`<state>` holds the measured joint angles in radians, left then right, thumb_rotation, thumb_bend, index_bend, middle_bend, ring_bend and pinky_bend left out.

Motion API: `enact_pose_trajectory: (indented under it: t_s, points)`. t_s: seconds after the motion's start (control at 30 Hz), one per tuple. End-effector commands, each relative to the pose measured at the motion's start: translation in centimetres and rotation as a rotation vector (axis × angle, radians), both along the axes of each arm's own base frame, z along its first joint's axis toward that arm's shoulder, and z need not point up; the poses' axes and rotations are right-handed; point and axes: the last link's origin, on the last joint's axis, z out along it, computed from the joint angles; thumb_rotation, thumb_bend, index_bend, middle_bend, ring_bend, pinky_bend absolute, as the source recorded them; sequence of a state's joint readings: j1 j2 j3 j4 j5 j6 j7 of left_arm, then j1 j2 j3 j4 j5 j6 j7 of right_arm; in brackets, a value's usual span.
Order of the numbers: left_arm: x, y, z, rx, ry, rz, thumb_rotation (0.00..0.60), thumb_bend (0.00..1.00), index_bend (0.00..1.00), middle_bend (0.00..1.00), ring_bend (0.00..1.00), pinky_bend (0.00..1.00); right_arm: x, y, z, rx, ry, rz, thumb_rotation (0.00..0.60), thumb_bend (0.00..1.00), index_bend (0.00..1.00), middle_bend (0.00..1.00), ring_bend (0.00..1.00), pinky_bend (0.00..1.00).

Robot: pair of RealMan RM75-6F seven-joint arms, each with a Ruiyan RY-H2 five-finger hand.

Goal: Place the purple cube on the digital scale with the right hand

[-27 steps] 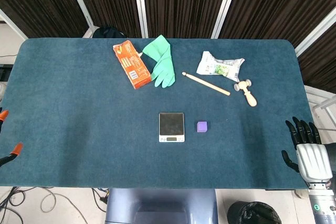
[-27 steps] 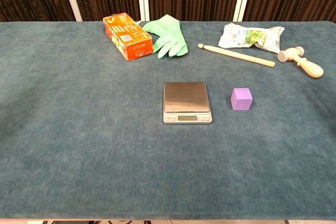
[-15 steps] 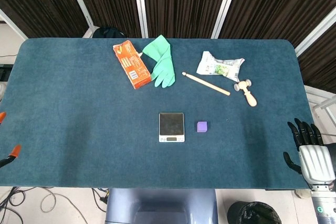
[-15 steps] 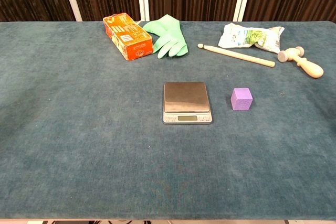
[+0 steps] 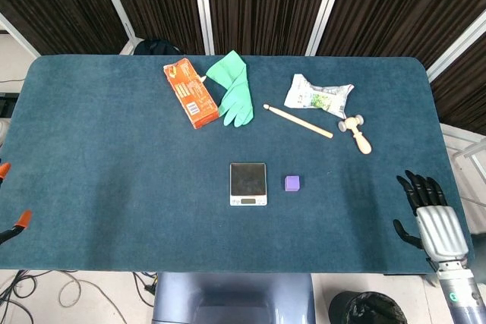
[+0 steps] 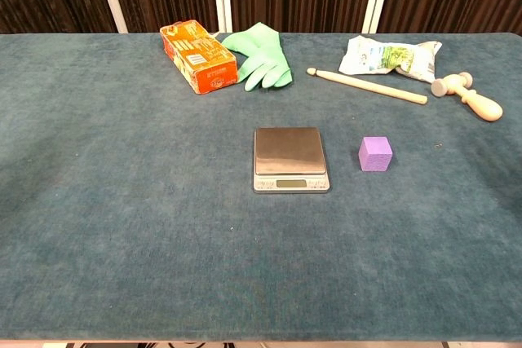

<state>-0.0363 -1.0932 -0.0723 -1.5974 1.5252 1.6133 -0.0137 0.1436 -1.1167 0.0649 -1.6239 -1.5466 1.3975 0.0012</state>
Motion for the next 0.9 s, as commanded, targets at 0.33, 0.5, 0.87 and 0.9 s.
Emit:
enact_pose_trajectory:
  t_s: [0.33, 0.5, 0.87, 0.9]
  points:
    - [-0.3, 0.5, -0.6, -0.014, 0.010, 0.026, 0.600, 0.25, 0.00, 0.01, 0.00, 0.14, 6.9, -10.9, -3.9, 0.205, 0.160, 0.038, 0.600, 0.42, 0.11, 0.12, 0.04, 0.00]
    - [-0.5, 0.5, -0.5, -0.013, 0.011, 0.035, 0.600, 0.25, 0.00, 0.01, 0.00, 0.14, 9.1, -12.7, -7.2, 0.275, 0.117, 0.003, 0.600, 0.42, 0.15, 0.12, 0.04, 0.00]
    - [-0.9, 0.6, -0.4, -0.016, 0.002, 0.052, 0.600, 0.25, 0.00, 0.01, 0.00, 0.14, 11.7, -13.7, -13.4, 0.439, 0.172, -0.085, 0.600, 0.42, 0.15, 0.12, 0.04, 0.00]
    - [-0.9, 0.6, -0.4, -0.018, 0.002, 0.052, 0.600, 0.25, 0.00, 0.01, 0.00, 0.14, 12.0, -13.8, -13.9, 0.447, 0.178, -0.087, 0.600, 0.42, 0.16, 0.12, 0.04, 0.00]
